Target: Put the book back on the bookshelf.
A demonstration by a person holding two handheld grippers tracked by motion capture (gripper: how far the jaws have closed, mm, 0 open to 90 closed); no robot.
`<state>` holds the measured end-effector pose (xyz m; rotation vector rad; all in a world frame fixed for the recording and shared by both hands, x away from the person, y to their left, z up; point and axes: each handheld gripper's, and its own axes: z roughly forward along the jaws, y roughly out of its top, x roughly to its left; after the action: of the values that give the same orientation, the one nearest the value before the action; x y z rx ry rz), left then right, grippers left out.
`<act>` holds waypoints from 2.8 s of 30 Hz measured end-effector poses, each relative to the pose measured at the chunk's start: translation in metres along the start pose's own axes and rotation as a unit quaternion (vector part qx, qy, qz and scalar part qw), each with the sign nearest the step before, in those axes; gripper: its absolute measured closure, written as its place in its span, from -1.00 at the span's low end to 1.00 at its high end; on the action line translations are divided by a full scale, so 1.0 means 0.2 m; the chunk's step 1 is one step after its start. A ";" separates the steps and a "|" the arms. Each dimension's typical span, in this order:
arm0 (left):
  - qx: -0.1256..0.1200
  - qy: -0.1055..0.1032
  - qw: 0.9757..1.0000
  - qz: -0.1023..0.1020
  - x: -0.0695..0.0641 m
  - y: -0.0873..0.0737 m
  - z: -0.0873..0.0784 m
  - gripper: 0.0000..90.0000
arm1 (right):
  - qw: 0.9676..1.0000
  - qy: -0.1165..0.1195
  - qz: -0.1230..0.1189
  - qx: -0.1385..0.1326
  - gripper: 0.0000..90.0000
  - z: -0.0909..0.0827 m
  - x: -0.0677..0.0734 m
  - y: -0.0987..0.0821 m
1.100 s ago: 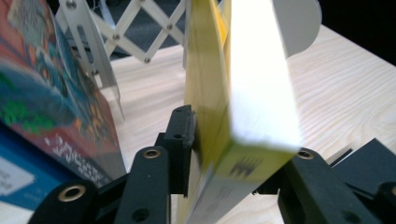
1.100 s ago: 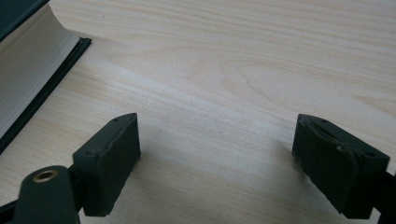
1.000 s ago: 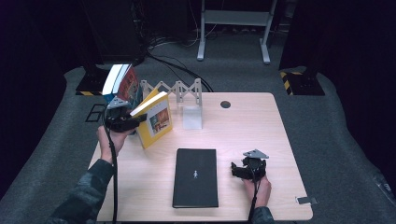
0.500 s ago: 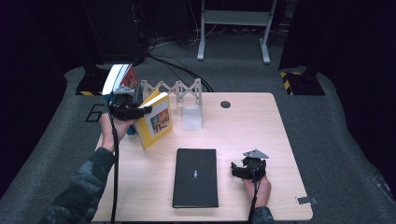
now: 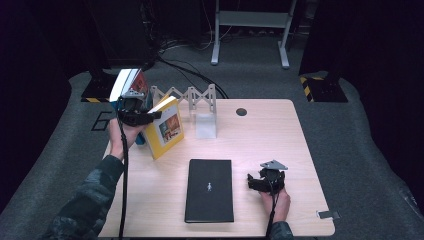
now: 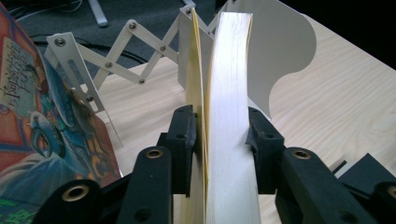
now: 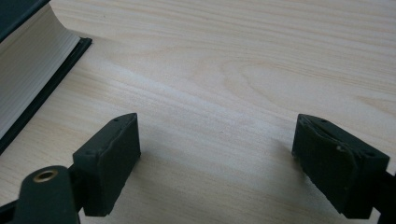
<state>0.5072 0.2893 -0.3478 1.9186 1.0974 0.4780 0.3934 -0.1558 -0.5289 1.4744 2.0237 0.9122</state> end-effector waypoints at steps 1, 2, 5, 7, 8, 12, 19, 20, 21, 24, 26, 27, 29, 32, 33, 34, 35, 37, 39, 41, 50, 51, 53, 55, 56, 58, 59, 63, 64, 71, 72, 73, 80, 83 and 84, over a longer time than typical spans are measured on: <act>-0.002 0.002 1.000 0.000 0.00 0.00 0.00 0.55 | 1.000 0.000 0.000 0.000 -0.67 0.00 0.00 0.00; 0.001 0.006 1.000 0.001 0.00 0.00 0.00 0.58 | 1.000 0.000 0.000 0.000 -0.67 0.00 0.00 0.00; 0.002 0.020 1.000 0.004 -0.01 0.01 0.00 0.64 | 1.000 0.000 0.000 0.000 -0.67 0.00 0.00 0.00; -0.001 0.022 1.000 0.001 -0.01 0.01 0.00 0.65 | 1.000 0.000 0.000 0.000 -0.67 0.00 0.00 0.00; -0.002 0.024 1.000 -0.001 -0.01 0.01 0.00 0.65 | 1.000 0.000 0.000 0.000 -0.67 0.00 0.00 0.00; -0.007 0.034 0.999 -0.007 -0.02 0.01 0.01 0.66 | 1.000 0.000 0.000 0.000 -0.67 0.00 0.00 0.00; -0.025 0.047 0.998 -0.032 -0.02 0.06 0.04 0.67 | 1.000 0.001 -0.001 0.000 -0.67 0.00 0.00 0.00; -0.030 0.048 0.998 -0.037 -0.02 0.08 0.05 0.67 | 1.000 0.001 -0.001 0.000 -0.67 0.00 0.00 0.00; -0.033 0.048 0.997 -0.041 -0.02 0.09 0.06 0.67 | 1.000 0.001 -0.001 0.000 -0.67 0.00 0.00 0.00; -0.041 0.049 0.996 -0.055 -0.02 0.12 0.08 0.67 | 1.000 0.001 -0.001 0.000 -0.67 0.00 0.00 0.00; -0.048 0.052 0.995 -0.070 -0.02 0.14 0.11 0.67 | 1.000 0.001 -0.001 0.000 -0.67 0.00 0.00 0.00; -0.045 0.052 0.995 -0.072 -0.02 0.14 0.12 0.67 | 1.000 0.001 -0.001 0.000 -0.67 0.00 0.00 0.00; -0.050 0.058 0.994 -0.079 -0.02 0.16 0.15 0.67 | 1.000 0.001 -0.001 -0.001 -0.67 0.00 0.00 0.00; -0.048 0.066 0.993 -0.086 -0.02 0.17 0.19 0.67 | 1.000 0.001 0.002 -0.002 -0.67 0.00 0.00 0.00; -0.049 0.068 0.992 -0.092 -0.02 0.17 0.20 0.66 | 1.000 0.001 0.002 -0.002 -0.67 0.00 0.00 0.00; -0.049 0.067 0.992 -0.096 -0.02 0.17 0.21 0.66 | 1.000 0.001 0.002 -0.002 -0.67 0.00 0.00 0.00; -0.051 0.069 0.991 -0.101 -0.01 0.17 0.23 0.66 | 1.000 0.001 0.002 -0.002 -0.67 0.00 0.00 0.00; -0.052 0.069 0.990 -0.110 -0.01 0.18 0.25 0.66 | 1.000 0.002 0.000 -0.001 -0.67 0.00 0.00 0.00; -0.055 0.073 0.989 -0.115 -0.01 0.18 0.27 0.66 | 1.000 0.002 0.000 -0.001 -0.67 0.00 0.00 0.00; -0.056 0.079 0.988 -0.120 -0.01 0.19 0.29 0.66 | 1.000 0.002 0.000 -0.001 -0.67 0.00 0.00 0.00; -0.075 0.100 0.978 -0.166 0.03 0.19 0.38 0.66 | 1.000 0.002 0.001 -0.001 -0.67 0.00 0.00 0.00; -0.074 0.102 0.978 -0.166 0.03 0.20 0.38 0.66 | 1.000 0.002 0.001 -0.001 -0.67 0.00 0.00 0.00; -0.073 0.110 0.978 -0.159 0.03 0.21 0.39 0.66 | 1.000 0.002 0.001 -0.001 -0.67 0.00 0.00 0.00; -0.069 0.124 0.978 -0.154 0.04 0.21 0.40 0.66 | 1.000 0.002 0.000 -0.001 -0.67 0.00 0.00 0.00; -0.068 0.129 0.977 -0.155 0.05 0.21 0.40 0.66 | 1.000 0.002 0.000 -0.001 -0.67 0.00 0.00 0.00; -0.061 0.137 0.977 -0.152 0.06 0.20 0.39 0.65 | 1.000 0.002 0.000 -0.001 -0.67 0.00 0.00 0.00; -0.060 0.142 0.976 -0.152 0.07 0.20 0.39 0.64 | 1.000 0.003 0.000 -0.001 -0.67 0.00 0.00 0.00; -0.057 0.161 0.973 -0.156 0.10 0.19 0.38 0.60 | 1.000 0.003 0.001 -0.001 -0.67 0.00 0.00 0.00; -0.055 0.166 0.973 -0.151 0.11 0.19 0.38 0.59 | 1.000 0.003 0.001 -0.001 -0.67 0.00 0.00 0.00; -0.045 0.195 0.970 -0.134 0.13 0.17 0.35 0.35 | 1.000 0.003 0.000 -0.001 -0.67 0.00 0.00 0.00; -0.044 0.201 0.970 -0.131 0.14 0.17 0.34 0.30 | 1.000 0.003 0.000 -0.001 -0.67 0.00 0.00 0.00; -0.042 0.204 0.969 -0.129 0.14 0.16 0.33 0.27 | 1.000 0.003 0.000 -0.001 -0.67 0.00 0.00 0.00; -0.060 0.206 0.972 -0.098 0.11 0.15 0.22 0.06 | 1.000 0.002 0.000 -0.001 -0.67 0.00 0.00 0.00; -0.067 0.194 0.975 -0.090 0.09 0.14 0.19 -0.03 | 1.000 0.002 -0.001 -0.001 -0.67 0.00 0.00 0.00; -0.068 0.188 0.976 -0.087 0.08 0.14 0.18 -0.06 | 1.000 0.002 -0.001 -0.001 -0.67 0.00 0.00 0.00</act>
<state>0.5533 0.2786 -0.3462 1.6332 1.4213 0.8179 0.3935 -0.1560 -0.5290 1.4705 2.0266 0.9176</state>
